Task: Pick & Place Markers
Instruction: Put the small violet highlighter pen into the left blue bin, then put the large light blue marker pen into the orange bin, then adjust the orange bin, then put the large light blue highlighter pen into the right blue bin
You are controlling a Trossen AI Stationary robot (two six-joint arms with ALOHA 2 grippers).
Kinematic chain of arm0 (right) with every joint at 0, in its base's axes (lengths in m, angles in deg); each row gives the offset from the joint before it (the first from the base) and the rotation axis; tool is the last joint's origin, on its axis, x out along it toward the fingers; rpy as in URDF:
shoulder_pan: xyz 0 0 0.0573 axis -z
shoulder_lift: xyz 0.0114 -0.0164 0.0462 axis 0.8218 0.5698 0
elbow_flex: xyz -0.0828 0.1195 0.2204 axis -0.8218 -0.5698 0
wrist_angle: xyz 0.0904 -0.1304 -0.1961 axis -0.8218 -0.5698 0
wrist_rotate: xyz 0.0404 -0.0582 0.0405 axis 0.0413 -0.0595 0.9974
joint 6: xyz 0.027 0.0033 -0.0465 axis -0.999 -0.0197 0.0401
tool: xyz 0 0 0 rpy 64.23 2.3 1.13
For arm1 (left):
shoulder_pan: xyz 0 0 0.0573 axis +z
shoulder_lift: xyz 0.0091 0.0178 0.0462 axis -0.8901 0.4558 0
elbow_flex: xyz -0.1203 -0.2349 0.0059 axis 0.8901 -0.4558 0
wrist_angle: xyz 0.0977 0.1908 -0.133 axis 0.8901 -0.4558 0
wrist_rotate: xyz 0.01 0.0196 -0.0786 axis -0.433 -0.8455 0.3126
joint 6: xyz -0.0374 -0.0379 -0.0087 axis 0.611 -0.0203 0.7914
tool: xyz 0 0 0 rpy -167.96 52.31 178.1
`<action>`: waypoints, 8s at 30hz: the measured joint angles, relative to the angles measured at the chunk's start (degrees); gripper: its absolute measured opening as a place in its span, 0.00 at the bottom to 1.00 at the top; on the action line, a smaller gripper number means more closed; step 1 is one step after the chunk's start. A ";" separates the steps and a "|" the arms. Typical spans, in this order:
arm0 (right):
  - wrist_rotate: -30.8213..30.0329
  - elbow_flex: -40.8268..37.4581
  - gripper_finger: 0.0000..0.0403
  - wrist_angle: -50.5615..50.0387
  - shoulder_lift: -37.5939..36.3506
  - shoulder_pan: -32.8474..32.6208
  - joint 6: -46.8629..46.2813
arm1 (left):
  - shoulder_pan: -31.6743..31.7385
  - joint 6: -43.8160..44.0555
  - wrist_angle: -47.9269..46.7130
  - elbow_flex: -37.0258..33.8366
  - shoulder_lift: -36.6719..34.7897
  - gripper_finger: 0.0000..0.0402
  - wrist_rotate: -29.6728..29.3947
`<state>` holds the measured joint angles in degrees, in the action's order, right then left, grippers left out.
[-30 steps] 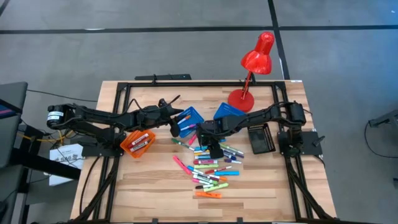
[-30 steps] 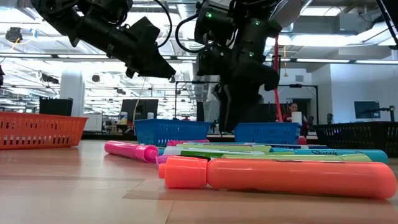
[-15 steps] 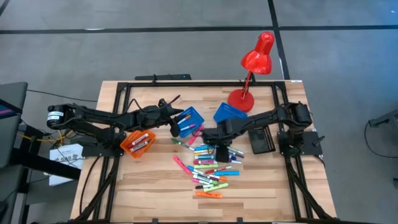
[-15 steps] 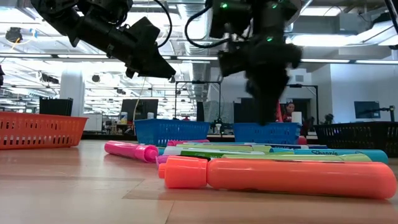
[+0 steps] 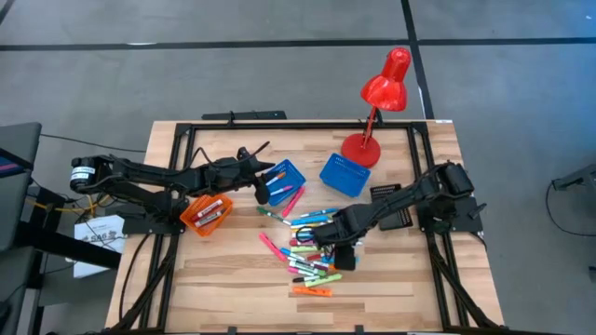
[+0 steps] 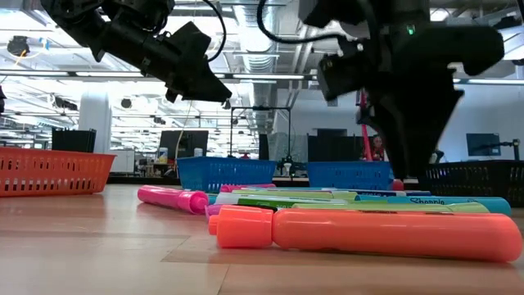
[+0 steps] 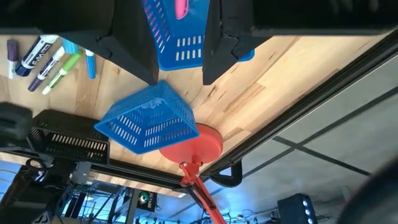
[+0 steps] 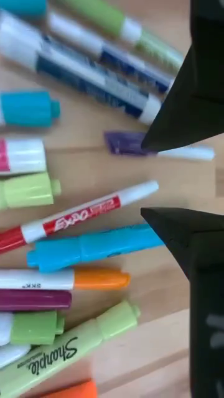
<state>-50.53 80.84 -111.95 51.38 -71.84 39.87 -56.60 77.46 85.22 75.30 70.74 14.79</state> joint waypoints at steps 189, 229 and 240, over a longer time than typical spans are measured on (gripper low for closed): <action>-27.75 -0.19 0.31 17.27 -8.31 5.83 25.85 | -17.07 49.63 -97.43 10.68 -20.87 0.20 13.74; -26.35 -0.19 0.30 17.69 -8.33 5.79 25.87 | -14.68 11.65 -58.37 10.45 4.09 0.37 5.42; -22.40 -0.19 0.31 25.09 -8.33 6.81 25.87 | -16.90 7.80 -45.22 10.45 -2.67 0.33 4.79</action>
<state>-72.93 80.65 -86.87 43.05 -65.03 65.74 -73.49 85.27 40.00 85.75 68.07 19.58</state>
